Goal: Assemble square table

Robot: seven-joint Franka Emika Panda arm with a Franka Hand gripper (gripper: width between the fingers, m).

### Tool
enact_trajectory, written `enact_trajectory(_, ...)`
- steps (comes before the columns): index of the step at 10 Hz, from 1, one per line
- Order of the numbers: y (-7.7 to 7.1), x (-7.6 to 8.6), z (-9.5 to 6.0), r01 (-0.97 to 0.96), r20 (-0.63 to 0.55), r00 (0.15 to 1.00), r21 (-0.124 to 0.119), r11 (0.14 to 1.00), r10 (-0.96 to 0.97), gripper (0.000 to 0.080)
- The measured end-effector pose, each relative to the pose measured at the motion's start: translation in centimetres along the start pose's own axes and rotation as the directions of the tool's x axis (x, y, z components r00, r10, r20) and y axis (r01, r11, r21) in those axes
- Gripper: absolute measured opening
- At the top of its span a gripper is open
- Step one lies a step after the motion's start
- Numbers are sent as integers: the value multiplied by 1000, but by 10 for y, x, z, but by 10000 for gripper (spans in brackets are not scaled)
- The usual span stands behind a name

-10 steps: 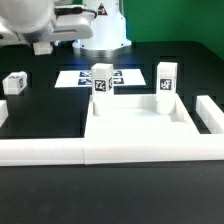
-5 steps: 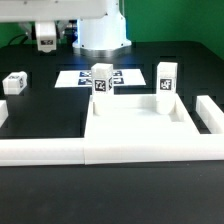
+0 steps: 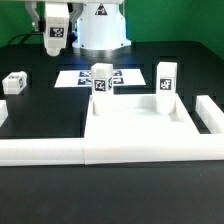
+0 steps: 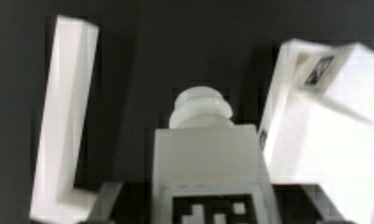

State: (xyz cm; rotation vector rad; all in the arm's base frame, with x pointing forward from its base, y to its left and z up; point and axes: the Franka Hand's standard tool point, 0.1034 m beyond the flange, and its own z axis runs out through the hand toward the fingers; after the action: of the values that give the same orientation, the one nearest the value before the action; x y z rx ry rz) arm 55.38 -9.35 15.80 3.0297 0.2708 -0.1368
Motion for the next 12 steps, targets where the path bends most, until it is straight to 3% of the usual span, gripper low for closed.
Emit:
enact_trajectory(2, 3, 4, 1, 14, -118, 993, -23, 1000, -17, 287)
enact_trajectory(3, 1, 9, 1, 6, -246, 969, -48, 999, -17, 287)
enact_trajectory(4, -21, 17, 6, -71, -297, 953, -30, 997, 59, 287)
enact_trajectory(6, -76, 63, 10, -111, -442, 891, -3, 994, 98, 287)
enact_trajectory(7, -102, 80, 11, -131, -500, 857, 23, 991, 125, 287)
enact_trajectory(8, -121, 91, 14, -121, -527, 841, 30, 992, 119, 287)
enact_trajectory(9, -117, 90, 12, -106, -578, 810, 12, 994, 94, 287)
enact_trajectory(12, -118, 88, 16, -99, -562, 822, 10, 995, 87, 287)
